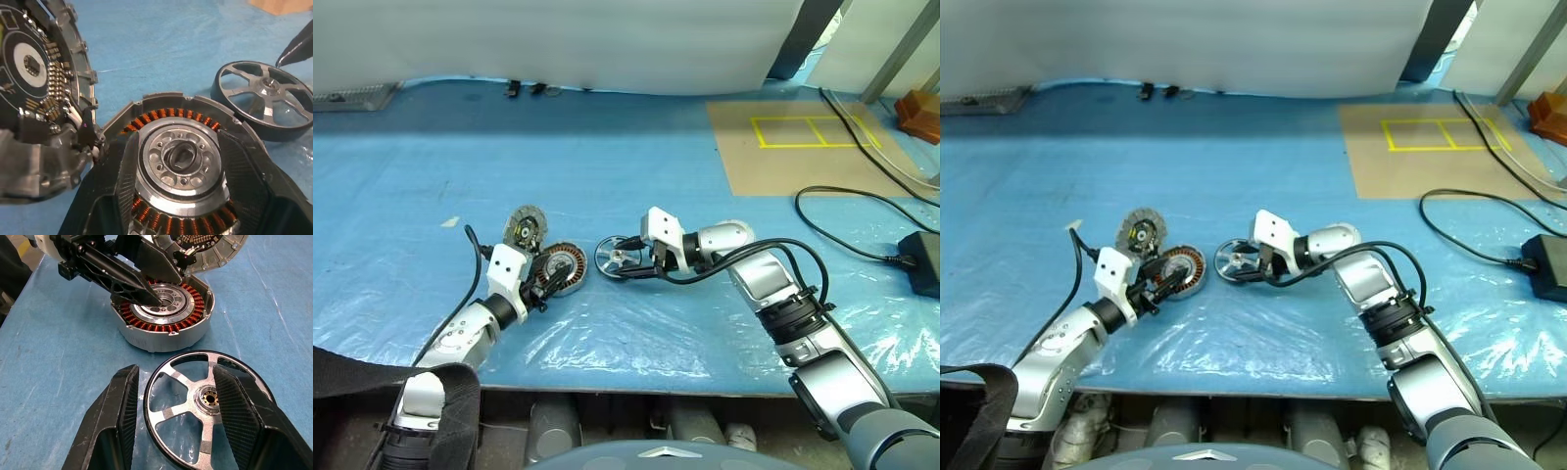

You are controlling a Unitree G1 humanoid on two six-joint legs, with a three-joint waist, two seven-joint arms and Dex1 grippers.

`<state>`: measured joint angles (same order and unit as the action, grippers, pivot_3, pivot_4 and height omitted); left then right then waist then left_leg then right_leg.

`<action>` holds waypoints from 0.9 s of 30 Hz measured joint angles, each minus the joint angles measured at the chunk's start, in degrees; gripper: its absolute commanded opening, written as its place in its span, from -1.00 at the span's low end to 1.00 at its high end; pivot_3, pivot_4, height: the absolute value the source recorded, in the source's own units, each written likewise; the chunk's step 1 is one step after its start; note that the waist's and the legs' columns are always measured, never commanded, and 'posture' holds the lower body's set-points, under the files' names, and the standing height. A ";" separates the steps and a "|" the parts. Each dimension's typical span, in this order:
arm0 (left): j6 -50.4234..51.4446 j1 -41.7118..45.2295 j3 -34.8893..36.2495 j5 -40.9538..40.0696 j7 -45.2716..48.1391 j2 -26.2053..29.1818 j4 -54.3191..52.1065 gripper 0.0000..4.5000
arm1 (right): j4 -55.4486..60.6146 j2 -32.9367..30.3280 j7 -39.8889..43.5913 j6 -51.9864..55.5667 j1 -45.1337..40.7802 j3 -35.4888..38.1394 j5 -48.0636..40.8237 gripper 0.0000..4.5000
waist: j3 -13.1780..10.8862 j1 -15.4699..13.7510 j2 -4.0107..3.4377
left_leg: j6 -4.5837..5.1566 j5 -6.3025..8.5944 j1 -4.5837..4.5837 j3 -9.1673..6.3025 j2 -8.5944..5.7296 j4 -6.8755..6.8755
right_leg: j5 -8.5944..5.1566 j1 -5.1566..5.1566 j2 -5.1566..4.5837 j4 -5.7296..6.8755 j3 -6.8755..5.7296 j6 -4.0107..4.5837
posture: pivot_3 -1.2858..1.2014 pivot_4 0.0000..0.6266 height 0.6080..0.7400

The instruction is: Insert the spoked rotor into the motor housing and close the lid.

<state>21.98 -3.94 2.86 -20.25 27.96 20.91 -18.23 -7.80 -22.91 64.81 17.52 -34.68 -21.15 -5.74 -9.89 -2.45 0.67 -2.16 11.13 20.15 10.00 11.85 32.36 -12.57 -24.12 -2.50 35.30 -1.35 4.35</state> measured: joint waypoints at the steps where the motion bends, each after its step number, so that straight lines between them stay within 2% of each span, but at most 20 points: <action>1: 0.02 0.26 0.23 -0.29 -0.15 -0.28 0.00 -0.24 | -0.01 0.03 0.00 -0.04 0.00 0.00 0.05 0.09 | 0.00 -0.01 0.00 | 0.00 0.00 0.01 0.00 0.00 0.00 | 0.00 0.00 0.00 0.00 0.00 0.00 | 0.03 -0.52 1.00; 6: 0.19 1.06 0.45 -1.14 -0.55 -0.85 0.00 -0.99 | -0.02 0.04 -0.03 -0.35 0.00 0.00 0.21 0.09 | 0.00 0.01 0.00 | 0.00 0.00 0.00 0.00 0.00 0.00 | 0.00 0.00 0.00 0.00 0.00 0.00 | 0.03 -0.52 1.00; 27: 2.14 1.26 -4.79 3.01 -0.69 1.33 -1.17 -0.99 | -0.33 0.31 -0.89 -1.20 0.00 -0.11 1.32 0.09 | 0.00 -0.09 -0.01 | 0.00 0.00 -0.01 -0.01 0.00 0.00 | 0.00 0.01 -0.03 -0.01 0.00 0.00 | 0.03 -0.52 1.00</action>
<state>24.12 -2.68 -1.93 -17.24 27.27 22.25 -19.40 -8.13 -22.61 63.92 16.32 -34.68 -21.26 -4.42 -9.88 -2.54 0.66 -2.16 11.13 20.14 9.99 11.86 32.35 -12.57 -24.11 -2.53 35.29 -1.35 4.34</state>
